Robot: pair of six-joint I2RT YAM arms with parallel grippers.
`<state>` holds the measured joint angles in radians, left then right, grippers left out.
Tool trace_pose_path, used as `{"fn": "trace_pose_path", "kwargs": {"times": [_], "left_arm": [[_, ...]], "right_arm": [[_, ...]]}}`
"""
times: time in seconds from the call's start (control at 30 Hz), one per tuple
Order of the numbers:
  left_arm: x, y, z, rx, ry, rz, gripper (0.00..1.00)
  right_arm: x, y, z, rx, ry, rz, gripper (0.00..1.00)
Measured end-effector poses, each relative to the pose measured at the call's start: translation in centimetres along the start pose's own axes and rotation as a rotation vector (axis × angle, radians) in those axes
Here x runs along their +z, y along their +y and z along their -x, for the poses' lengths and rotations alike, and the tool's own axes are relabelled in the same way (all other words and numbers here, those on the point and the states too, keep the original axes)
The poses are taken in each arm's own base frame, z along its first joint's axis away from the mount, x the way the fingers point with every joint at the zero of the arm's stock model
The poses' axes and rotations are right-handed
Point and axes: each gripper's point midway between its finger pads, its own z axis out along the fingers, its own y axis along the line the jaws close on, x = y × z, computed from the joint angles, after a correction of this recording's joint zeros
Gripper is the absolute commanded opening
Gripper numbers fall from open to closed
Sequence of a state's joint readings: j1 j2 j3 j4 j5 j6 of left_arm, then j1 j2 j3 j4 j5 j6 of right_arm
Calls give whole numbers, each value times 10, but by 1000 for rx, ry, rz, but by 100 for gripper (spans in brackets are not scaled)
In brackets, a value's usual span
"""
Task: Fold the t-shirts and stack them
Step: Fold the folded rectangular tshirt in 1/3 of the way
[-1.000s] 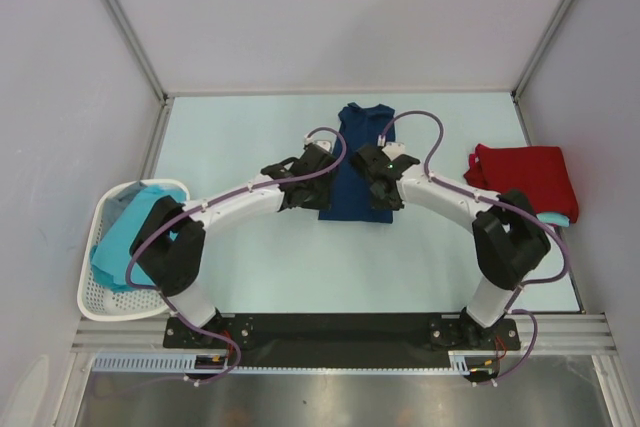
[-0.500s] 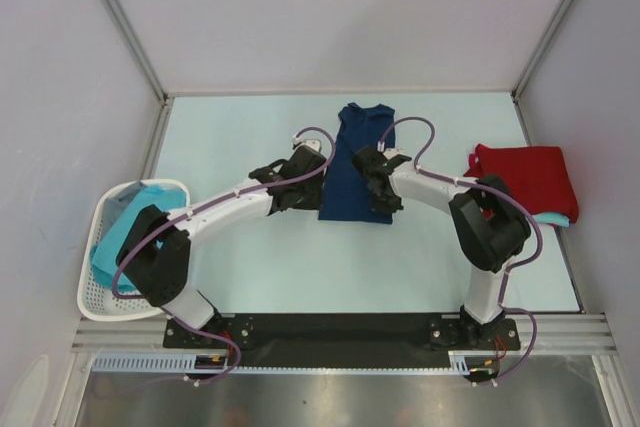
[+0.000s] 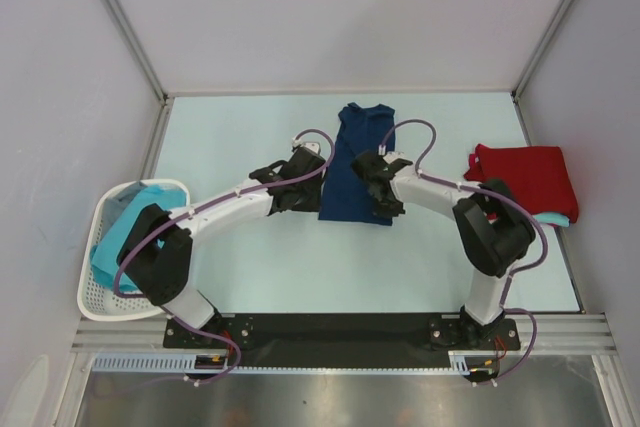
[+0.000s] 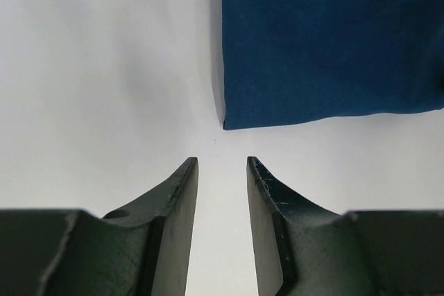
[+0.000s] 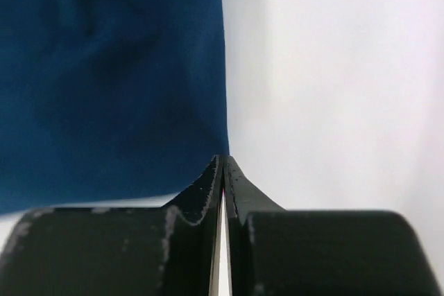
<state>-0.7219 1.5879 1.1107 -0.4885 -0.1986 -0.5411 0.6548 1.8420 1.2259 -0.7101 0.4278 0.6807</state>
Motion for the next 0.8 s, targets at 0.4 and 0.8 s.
{"fn": "trace_pose_path", "kwargs": {"times": [0.4, 0.8], "left_arm": [[3, -4, -5, 0, 23, -19, 38], [6, -6, -7, 1, 33, -28, 39]], "right_arm": [[-110, 2, 81, 104, -288, 131, 12], [-54, 8, 16, -3, -105, 85, 0]]}}
